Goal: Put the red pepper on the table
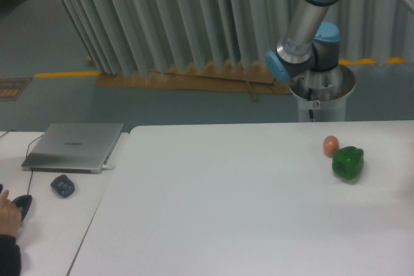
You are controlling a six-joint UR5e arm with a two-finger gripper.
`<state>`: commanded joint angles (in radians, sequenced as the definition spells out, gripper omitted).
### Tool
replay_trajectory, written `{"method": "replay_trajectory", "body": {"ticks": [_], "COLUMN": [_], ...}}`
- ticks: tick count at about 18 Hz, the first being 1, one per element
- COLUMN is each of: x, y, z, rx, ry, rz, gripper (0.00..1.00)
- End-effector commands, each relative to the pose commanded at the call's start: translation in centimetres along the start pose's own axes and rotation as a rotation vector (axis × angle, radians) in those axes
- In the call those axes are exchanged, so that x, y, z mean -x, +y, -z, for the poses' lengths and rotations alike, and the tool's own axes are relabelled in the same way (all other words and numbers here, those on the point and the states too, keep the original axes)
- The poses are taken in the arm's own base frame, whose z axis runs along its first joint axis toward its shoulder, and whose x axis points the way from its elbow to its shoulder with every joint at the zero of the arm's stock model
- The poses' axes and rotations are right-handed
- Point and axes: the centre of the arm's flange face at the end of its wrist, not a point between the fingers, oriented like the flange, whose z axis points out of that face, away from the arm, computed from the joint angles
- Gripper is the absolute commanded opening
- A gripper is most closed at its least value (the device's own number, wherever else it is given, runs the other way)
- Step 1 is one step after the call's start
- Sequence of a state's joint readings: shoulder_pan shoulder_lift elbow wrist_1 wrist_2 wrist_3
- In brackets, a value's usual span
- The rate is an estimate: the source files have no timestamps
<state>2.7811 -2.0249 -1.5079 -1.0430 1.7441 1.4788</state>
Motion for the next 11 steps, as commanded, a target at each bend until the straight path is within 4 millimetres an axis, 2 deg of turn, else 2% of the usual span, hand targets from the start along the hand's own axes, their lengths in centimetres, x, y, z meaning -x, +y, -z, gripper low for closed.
{"method": "replay_trajectory", "body": {"ticks": [4,5,7,9,10,11], "x": [-1.5,-1.8,-3.3,-3.9,-4.6,-5.0], "y": [-2.4,-2.5,-3.4,-4.3,-5.5,-5.8], "z": [2.1,2.6,4.2,4.2,5.0,5.3], "rx": [-0.009,-0.017,-0.07,-0.096,-0.096,-0.095], "ry": [0.035,0.046,0.101,0.125,0.125,0.133], "rz": [0.052,0.055,0.086,0.108,0.116,0.124], "gripper": [0.49,0.49,0.49,0.49,0.49,0.49]}}
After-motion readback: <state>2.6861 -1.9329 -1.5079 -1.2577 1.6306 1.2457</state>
